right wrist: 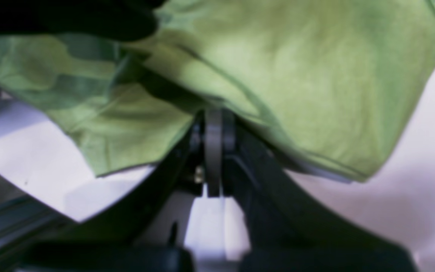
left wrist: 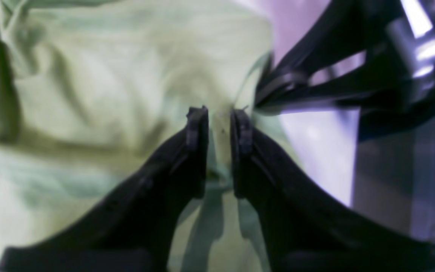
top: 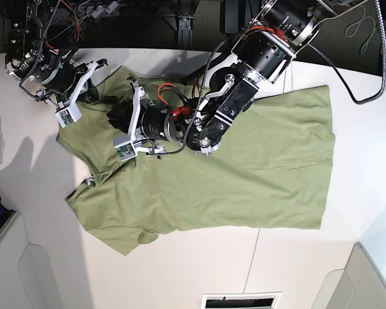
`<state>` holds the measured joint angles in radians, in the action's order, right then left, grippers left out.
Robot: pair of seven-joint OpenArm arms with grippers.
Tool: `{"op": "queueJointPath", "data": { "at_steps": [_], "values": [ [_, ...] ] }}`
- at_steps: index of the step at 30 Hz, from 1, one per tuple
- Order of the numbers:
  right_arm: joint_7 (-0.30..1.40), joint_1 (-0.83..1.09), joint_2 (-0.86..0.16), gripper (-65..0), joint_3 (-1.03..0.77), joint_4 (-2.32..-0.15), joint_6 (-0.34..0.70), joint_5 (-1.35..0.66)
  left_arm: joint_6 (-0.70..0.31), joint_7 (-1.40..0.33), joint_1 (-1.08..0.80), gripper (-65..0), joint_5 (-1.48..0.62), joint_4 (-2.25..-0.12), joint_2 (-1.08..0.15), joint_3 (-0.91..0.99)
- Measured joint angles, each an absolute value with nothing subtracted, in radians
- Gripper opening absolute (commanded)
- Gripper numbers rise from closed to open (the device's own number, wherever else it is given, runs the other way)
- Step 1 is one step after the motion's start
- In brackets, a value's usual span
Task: Layout the t-shirt on the table in an organized manner, then fold the t-shirt properly
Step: 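Reach the left gripper across the shirt and pull the fabric toward the right gripper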
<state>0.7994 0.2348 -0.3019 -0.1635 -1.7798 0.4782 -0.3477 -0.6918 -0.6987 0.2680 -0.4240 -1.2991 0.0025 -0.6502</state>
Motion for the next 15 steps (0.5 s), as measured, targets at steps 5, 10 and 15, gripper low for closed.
{"op": "queueJointPath", "data": {
  "at_steps": [5, 10, 15],
  "values": [
    [0.793, 0.235, -0.302, -65.0, -0.163, -1.776, 0.479, -0.351, -0.692, -0.660, 0.268, -61.1, -0.361, -1.269, 0.000, -0.665],
    [0.793, 0.235, -0.298, -65.0, -0.163, -1.775, 0.478, -0.365, -0.692, -0.649, 0.269, -61.1, -0.343, -1.267, 0.000, -0.665],
    [0.772, 0.232, -0.276, -65.0, -0.164, -1.744, 0.478, -0.363, -0.693, -0.630, 0.270, -61.1, -0.333, -1.217, 0.001, -0.664]
  ]
}}
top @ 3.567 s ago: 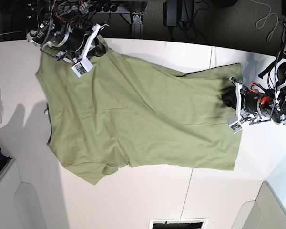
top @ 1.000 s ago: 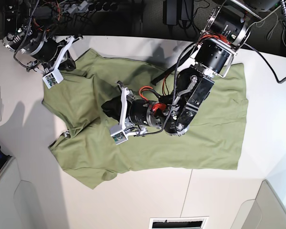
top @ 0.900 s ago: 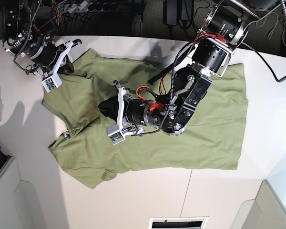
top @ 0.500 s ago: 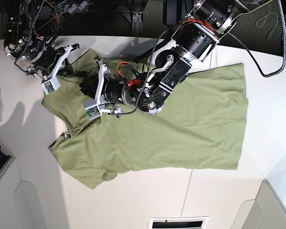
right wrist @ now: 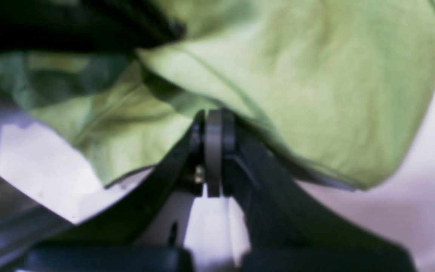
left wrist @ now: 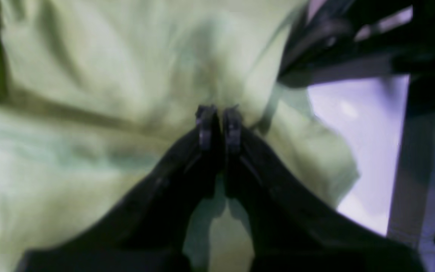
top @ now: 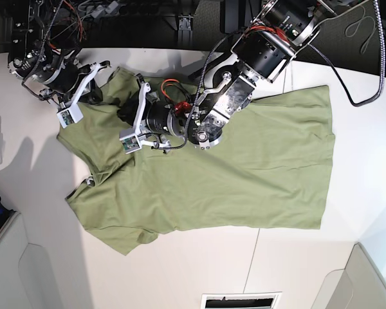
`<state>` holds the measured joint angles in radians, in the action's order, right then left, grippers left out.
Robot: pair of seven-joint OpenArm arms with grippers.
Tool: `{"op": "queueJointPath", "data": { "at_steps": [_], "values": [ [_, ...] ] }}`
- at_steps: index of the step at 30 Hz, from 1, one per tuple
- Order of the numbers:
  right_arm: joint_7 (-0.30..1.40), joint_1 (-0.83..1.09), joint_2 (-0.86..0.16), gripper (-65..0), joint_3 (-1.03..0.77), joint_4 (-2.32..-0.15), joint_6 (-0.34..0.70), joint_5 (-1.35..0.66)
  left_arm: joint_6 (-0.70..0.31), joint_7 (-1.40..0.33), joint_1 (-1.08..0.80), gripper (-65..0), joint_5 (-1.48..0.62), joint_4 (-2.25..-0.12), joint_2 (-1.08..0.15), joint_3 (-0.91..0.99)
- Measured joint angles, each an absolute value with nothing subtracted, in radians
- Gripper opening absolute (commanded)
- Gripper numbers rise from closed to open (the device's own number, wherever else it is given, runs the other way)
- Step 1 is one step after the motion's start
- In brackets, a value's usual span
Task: Layout the t-shirt on the table in an organized manner, then fold the t-shirt properly
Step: 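Reach the left gripper across the shirt and pull the fabric toward the right gripper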
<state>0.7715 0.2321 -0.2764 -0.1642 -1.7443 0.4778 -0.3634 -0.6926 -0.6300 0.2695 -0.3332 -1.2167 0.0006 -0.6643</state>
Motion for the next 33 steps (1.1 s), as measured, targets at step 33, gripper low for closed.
{"op": "queueJointPath", "data": {
  "at_steps": [33],
  "values": [
    [0.860, 0.484, -0.337, -65.0, -0.244, -2.039, 0.471, -0.410, -0.698, -0.643, 0.278, -61.1, -0.322, -1.192, -0.009, -0.524]
  ]
}}
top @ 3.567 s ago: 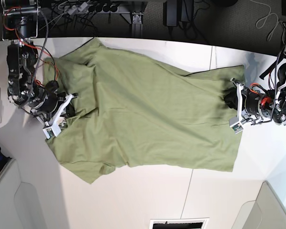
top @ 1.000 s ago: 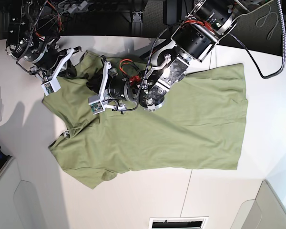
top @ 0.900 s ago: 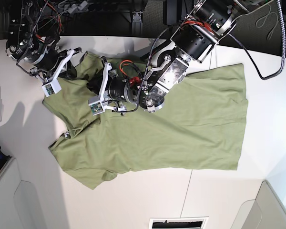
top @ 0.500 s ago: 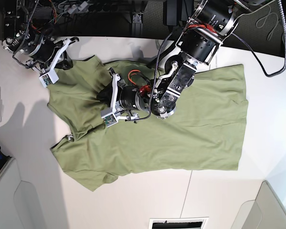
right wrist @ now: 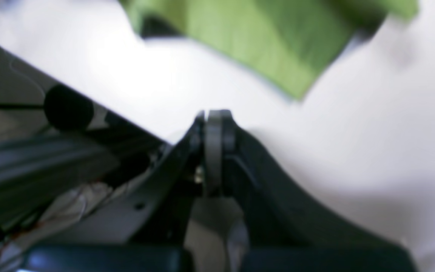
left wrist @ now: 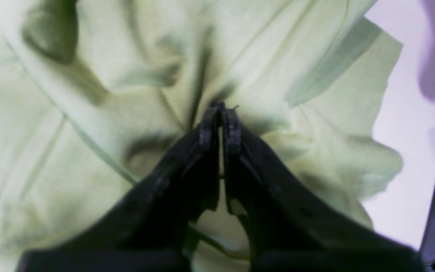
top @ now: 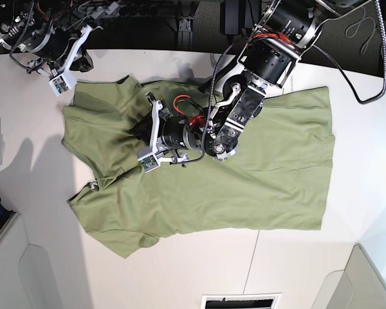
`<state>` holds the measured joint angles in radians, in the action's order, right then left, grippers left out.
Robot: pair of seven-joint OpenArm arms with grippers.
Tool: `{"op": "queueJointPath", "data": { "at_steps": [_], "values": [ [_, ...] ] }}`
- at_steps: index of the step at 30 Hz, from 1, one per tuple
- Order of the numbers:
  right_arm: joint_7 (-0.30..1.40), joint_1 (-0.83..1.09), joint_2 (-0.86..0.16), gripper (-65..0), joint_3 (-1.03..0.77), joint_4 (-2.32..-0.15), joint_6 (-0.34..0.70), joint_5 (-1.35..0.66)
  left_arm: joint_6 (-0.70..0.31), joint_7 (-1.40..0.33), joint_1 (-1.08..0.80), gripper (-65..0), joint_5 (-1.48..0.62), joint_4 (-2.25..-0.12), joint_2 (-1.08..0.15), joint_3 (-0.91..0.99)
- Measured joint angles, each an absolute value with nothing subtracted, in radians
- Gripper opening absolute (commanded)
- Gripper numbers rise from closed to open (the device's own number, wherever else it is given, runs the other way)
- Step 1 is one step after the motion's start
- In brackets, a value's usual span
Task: Layout the t-shirt on the table in an organized manner, then fold the t-shirt properly
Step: 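Reach the left gripper across the shirt and pull the fabric toward the right gripper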
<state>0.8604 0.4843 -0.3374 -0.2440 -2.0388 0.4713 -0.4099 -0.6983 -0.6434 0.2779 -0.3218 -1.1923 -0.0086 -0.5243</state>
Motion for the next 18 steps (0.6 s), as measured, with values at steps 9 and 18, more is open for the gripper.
{"op": "queueJointPath", "data": {
  "at_steps": [9, 18],
  "values": [
    [0.805, 0.366, -0.335, -65.0, -0.280, -1.951, 0.415, -0.359, -0.696, -0.736, 0.278, -61.1, -0.461, -1.190, -0.009, -0.524],
    [0.789, 0.288, -0.335, -65.0, -0.279, -1.812, 0.415, -0.353, -0.696, -0.752, 0.277, -61.1, -0.506, -1.245, -0.008, -0.524]
  ]
}}
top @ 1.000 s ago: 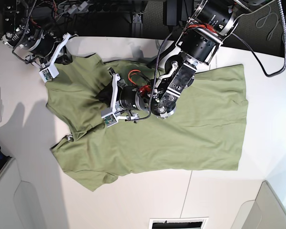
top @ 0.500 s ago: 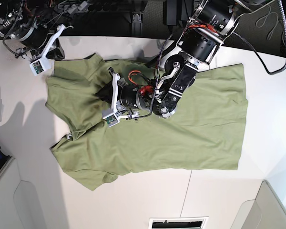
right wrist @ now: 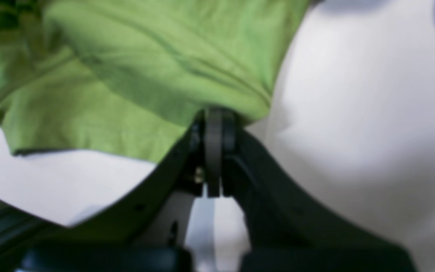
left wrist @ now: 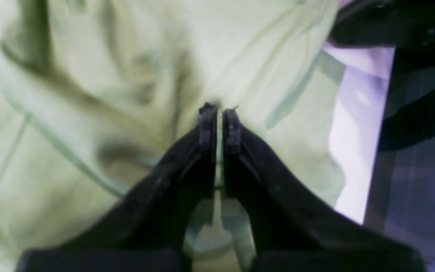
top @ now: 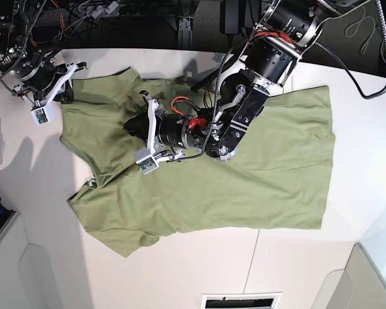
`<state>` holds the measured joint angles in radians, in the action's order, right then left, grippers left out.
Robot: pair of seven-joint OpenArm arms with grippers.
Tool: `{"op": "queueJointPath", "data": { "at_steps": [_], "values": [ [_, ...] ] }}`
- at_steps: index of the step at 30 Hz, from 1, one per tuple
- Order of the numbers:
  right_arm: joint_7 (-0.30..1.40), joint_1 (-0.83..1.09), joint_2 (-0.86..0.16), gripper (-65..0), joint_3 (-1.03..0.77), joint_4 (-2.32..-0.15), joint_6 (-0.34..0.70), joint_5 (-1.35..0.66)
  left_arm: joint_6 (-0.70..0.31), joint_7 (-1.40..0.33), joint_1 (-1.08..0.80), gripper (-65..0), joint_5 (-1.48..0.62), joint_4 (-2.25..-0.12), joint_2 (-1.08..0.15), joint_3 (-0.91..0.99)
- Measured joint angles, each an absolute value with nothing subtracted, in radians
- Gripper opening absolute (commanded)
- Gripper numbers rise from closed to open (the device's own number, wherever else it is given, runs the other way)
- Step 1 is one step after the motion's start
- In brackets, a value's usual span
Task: Layout the t-shirt on the table in an organized manner, then fold the t-shirt properly
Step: 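Reach the left gripper across the shirt and pull the fabric toward the right gripper, then pull the left gripper back across the shirt to smooth it flat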
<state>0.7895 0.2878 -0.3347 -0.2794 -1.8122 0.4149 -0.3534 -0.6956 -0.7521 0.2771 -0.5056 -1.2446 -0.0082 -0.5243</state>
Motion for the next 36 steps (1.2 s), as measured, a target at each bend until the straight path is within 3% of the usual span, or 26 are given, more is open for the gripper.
{"op": "queueJointPath", "data": {
  "at_steps": [13, 28, 36],
  "values": [
    [0.812, 0.358, -0.336, -65.0, -0.281, -1.785, 0.414, -0.375, -0.696, -0.760, 0.278, -61.1, -0.504, -1.294, -0.008, -0.524],
    [0.862, 0.599, -0.335, -65.0, -0.422, -1.978, 0.429, -0.452, -0.696, -0.778, 0.329, -61.1, -0.475, -1.322, -0.014, -0.524],
    [0.797, 0.455, -0.335, -65.0, -0.492, -2.006, 0.432, -0.491, -0.696, -0.762, 0.347, -61.1, -0.525, -1.333, -0.121, -0.470]
  ]
}}
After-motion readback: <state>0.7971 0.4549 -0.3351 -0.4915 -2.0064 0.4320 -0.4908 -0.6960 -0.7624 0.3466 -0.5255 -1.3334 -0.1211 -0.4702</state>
